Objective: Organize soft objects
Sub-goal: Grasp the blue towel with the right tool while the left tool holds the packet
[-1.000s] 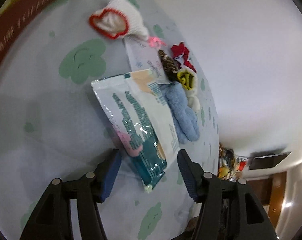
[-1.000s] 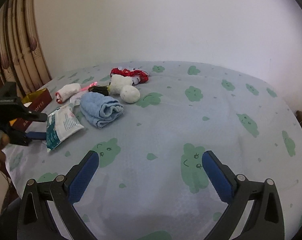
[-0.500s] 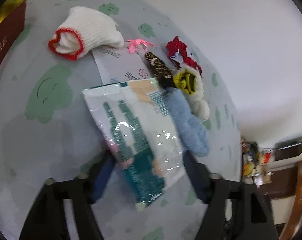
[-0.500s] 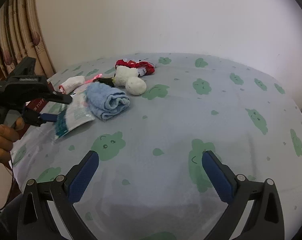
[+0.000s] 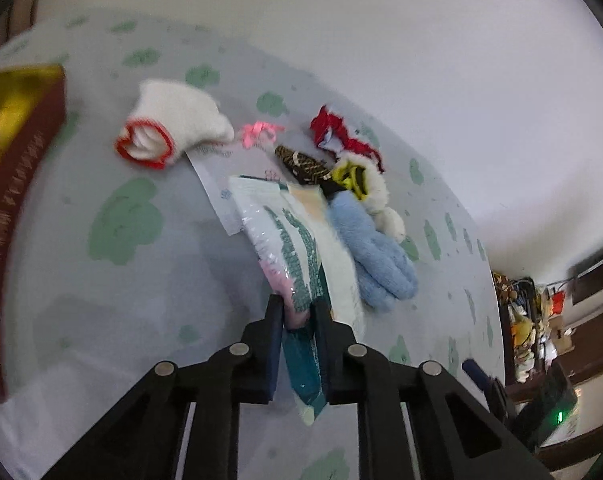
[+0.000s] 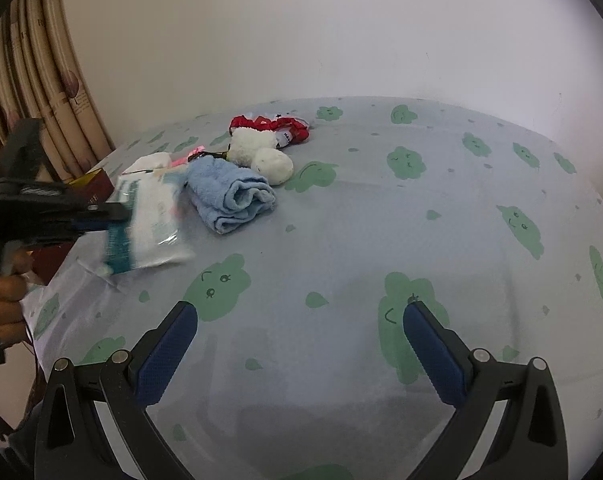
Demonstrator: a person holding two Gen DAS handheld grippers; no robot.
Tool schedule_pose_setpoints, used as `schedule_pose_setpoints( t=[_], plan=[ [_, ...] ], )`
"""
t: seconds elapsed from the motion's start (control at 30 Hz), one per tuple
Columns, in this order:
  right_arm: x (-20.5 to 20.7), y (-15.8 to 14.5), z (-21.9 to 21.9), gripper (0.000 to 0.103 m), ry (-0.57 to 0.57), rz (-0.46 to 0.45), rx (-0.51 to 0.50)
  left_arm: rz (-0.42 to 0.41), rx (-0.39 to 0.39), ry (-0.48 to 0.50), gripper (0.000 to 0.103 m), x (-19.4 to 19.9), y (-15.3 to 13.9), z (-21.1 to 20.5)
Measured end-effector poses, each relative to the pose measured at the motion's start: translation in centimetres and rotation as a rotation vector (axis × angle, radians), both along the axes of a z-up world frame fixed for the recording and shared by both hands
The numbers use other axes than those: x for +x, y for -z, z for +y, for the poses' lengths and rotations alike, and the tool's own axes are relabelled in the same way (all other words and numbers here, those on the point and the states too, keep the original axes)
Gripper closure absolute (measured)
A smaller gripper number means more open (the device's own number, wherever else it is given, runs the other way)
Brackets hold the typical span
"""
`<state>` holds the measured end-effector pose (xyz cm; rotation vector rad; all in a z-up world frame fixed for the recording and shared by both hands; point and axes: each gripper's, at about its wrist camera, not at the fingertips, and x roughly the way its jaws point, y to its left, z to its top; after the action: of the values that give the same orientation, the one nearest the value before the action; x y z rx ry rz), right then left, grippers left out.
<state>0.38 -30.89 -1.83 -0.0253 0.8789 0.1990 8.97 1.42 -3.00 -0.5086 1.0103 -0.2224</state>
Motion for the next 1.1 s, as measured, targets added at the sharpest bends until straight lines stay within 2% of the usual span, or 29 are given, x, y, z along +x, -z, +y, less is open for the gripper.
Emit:
schedule_pose_setpoints(
  t=[0.1,0.23,0.4,0.67,0.77,0.87,0.97,1.07,1.1],
  plan=[
    [0.0,-0.1,-0.1,0.000,0.009,-0.004,-0.003,-0.042,0.027,0.024,0.090,-2.2,-1.8,0.9],
    [0.3,0.1,0.7,0.000,0.002,0.012,-0.034,-0.027,0.034,0.036,0.090,-3.3,-2.3,1.6],
    [1.6,-0.4,3.6,0.000,-0.097,0.020,0.000,-0.006,0.023,0.040,0.090,-4.4,-1.9,2.5],
    [7.2,-1.1,10.0,0.001,-0.249,0.001,-0.052,0.006,0.026,0.064,0.090,-5.1,-2.0,2.8],
    [9.2,-1.2,11.9,0.008,-0.300,-0.001,-0.092,0.011,0.016,0.069,0.090,-5.1,-1.8,3.0],
    [11.2,-0.8,13.3,0.010,-0.333,0.004,-0.170,0.029,0.001,0.069,0.090,-4.9,-1.4,3.1],
    [13.2,0.9,13.8,0.011,-0.361,0.090,-0.225,0.047,-0.006,0.074,0.090,-4.7,-0.9,3.1],
    [14.6,2.9,13.5,0.026,-0.370,0.197,-0.238,0.059,-0.020,0.083,0.090,-4.5,-0.6,3.1],
    [14.8,3.4,13.4,0.034,-0.371,0.225,-0.243,0.061,-0.020,0.092,0.090,-4.4,-0.5,3.1]
  ],
)
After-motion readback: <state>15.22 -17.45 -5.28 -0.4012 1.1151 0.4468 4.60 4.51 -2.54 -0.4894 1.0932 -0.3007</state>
